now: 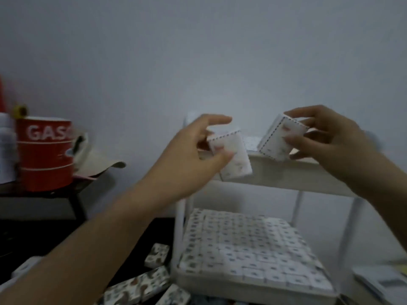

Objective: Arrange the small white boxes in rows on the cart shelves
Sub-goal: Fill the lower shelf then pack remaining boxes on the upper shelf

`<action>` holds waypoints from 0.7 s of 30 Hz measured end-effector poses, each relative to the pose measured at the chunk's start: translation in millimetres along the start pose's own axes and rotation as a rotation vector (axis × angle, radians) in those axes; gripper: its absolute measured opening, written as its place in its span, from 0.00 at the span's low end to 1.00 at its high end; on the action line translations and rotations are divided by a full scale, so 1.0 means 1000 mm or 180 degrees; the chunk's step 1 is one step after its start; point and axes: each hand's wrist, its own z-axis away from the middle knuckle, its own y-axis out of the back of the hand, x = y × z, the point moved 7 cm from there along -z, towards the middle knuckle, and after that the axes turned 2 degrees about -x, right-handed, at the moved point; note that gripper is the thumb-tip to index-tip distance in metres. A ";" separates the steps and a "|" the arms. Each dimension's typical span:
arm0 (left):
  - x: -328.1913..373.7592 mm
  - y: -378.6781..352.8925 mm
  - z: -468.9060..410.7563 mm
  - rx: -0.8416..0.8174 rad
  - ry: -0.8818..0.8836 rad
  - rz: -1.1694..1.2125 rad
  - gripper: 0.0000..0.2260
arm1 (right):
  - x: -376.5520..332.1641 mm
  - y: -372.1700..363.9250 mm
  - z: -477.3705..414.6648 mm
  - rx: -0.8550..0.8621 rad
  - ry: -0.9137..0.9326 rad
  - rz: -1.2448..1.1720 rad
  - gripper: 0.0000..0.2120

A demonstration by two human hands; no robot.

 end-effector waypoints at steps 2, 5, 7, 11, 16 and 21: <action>0.011 -0.014 -0.042 0.0008 -0.0127 -0.0170 0.14 | 0.012 0.038 -0.016 0.0206 -0.0059 0.0347 0.12; 0.016 -0.037 -0.102 -0.0031 -0.0128 -0.0280 0.12 | 0.035 0.083 -0.045 0.0541 -0.0309 0.0827 0.09; 0.013 -0.056 -0.136 -0.0095 -0.0122 -0.0336 0.13 | 0.047 0.098 -0.068 0.0623 -0.0419 0.1366 0.09; -0.008 -0.092 -0.191 -0.0256 0.0081 -0.0671 0.14 | 0.075 0.092 -0.112 0.0215 -0.0512 0.2275 0.09; -0.036 -0.107 -0.241 -0.0164 0.0127 -0.1162 0.11 | 0.119 0.060 -0.168 -0.0364 -0.0695 0.3142 0.10; -0.064 -0.113 -0.268 -0.0243 0.0239 -0.1561 0.11 | 0.161 0.043 -0.186 -0.0723 -0.1106 0.2985 0.10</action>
